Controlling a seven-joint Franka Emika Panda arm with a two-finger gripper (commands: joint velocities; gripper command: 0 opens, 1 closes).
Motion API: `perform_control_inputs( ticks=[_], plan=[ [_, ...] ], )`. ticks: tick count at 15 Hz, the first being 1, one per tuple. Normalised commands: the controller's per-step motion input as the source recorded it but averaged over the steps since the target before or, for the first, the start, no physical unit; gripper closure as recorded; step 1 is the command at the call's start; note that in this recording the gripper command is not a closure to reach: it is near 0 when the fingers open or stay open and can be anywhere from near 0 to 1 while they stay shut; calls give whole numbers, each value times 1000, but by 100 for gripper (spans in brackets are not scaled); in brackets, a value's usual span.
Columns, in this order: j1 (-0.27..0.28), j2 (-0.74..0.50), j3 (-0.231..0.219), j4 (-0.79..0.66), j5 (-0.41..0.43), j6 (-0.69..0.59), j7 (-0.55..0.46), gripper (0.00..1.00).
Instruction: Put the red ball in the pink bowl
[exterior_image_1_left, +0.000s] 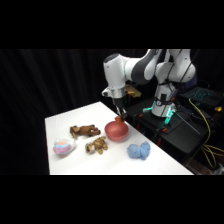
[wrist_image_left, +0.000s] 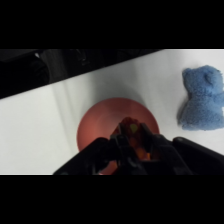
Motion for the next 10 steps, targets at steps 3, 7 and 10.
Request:
perform_control_inputs(
  ticks=[3, 7, 10],
  plan=[
    [-13, -151, 6, -29, 96, 23, 41, 0],
    [-10, -131, 10, -2, 84, 16, 23, 0],
    [8, -181, 29, 18, 70, 33, 21, 0]
  ],
)
